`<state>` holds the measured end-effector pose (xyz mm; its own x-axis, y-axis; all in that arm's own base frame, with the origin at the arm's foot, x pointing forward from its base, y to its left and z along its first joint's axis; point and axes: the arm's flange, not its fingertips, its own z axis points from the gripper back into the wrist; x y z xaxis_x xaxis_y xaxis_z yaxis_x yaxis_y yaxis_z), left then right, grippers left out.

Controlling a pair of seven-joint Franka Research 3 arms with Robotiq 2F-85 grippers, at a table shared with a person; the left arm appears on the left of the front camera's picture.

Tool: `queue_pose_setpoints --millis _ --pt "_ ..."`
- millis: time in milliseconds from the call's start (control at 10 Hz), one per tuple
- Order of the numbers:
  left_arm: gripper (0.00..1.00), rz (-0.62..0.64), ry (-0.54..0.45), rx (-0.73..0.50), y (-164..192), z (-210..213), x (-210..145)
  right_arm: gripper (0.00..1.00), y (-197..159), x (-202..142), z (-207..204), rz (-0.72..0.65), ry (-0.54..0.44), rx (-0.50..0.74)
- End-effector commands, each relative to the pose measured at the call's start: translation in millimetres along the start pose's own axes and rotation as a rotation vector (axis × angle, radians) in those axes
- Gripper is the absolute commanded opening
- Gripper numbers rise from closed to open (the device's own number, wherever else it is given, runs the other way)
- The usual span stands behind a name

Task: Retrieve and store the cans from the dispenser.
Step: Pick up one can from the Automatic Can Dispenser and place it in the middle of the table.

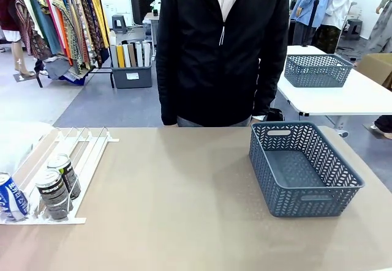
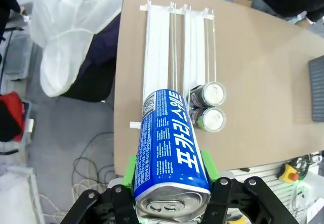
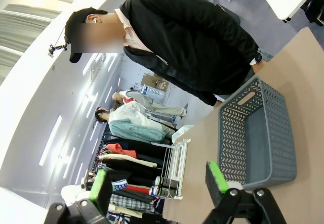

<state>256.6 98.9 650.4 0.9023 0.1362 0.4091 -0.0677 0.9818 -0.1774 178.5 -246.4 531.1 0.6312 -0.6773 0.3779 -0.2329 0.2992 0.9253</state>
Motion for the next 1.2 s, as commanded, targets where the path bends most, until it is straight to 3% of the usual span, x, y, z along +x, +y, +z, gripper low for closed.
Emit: queue_pose_setpoints --millis 0,200,400,600,700,800,1100 --pt "0.00 0.005 0.000 -0.004 2.3 -1.4 0.6 1.00 3.2 4.9 -1.0 0.027 -0.016 0.023" --pt "0.00 -0.061 0.087 -0.132 -69.5 -31.2 23.2 1.00 3.2 4.9 -1.0 0.027 -0.016 0.023" --pt "0.00 -0.325 0.181 -0.188 -203.8 -74.4 37.5 1.00 3.2 4.9 -1.0 0.027 -0.016 0.023" --pt "0.00 -0.532 0.274 -0.151 -332.4 -139.6 24.8 1.00 3.2 4.9 -1.0 0.027 -0.016 0.023" --pt "0.00 -0.607 0.268 -0.077 -385.7 -173.6 16.6 1.00 3.2 4.9 -1.0 0.027 -0.016 0.023" --pt "0.00 -0.699 0.317 -0.081 -431.4 -209.0 1.1 1.00 3.2 4.9 -1.0 0.027 -0.016 0.023" --pt "0.00 -0.830 0.367 0.025 -473.2 -286.7 -32.7 1.00 3.2 4.9 -1.0 0.027 -0.016 0.023"
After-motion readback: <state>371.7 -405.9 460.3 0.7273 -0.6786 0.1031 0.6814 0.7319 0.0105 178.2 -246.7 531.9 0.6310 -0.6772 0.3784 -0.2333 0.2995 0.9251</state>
